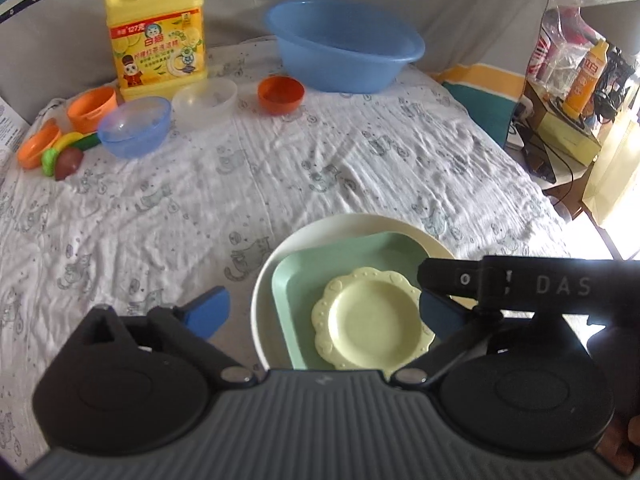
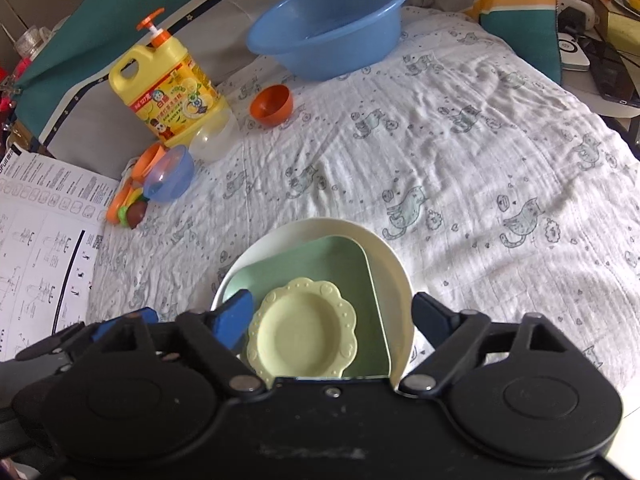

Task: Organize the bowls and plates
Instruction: 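Lower the yellow plate onto the green tray and open both tools, then move both tools to the blue transparent bowl and close them on its rim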

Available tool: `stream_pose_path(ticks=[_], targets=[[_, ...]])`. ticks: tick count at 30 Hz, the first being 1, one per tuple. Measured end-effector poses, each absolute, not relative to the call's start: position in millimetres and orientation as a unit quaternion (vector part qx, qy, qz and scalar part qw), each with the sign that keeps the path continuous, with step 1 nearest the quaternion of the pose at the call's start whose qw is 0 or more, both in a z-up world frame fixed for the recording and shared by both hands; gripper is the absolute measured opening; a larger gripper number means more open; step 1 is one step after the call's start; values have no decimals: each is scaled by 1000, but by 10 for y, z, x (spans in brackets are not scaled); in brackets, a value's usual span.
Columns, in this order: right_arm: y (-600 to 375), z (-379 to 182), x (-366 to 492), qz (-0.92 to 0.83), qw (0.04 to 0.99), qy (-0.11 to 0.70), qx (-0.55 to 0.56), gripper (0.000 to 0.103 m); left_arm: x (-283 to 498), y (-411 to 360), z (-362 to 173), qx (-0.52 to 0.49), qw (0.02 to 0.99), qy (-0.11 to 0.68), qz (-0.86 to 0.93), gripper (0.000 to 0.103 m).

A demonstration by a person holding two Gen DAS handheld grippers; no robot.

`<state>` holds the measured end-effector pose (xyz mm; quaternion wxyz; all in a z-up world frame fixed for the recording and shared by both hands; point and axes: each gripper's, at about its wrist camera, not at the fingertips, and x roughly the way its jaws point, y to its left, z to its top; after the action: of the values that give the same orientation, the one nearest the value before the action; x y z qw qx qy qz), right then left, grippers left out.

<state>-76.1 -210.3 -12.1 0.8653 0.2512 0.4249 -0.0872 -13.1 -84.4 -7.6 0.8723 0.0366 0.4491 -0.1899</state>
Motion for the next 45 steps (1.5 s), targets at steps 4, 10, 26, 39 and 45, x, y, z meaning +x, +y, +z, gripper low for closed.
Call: stream_pose_path(ticks=[4,10,26,39,45], targets=[[-2094,-97,-753,-99,867,424,243,97,-83,-786,-117,20,868,459,-187,103],[-2077,-74,-714,-102,868,424,236,99,-73,-751,-137,17,867,462,-185,103],[-1866,2,-283,-89,867,438,220,103,272,-211,-198,-28,875,468,-121,103],[-1414,-2,563,-63,859,462,213,103,936,638,-228,-73,887,455,-31,103],[-1249,1,1123,-56,855,465,222,103,1427,976,-208,-99,891,442,10,103]])
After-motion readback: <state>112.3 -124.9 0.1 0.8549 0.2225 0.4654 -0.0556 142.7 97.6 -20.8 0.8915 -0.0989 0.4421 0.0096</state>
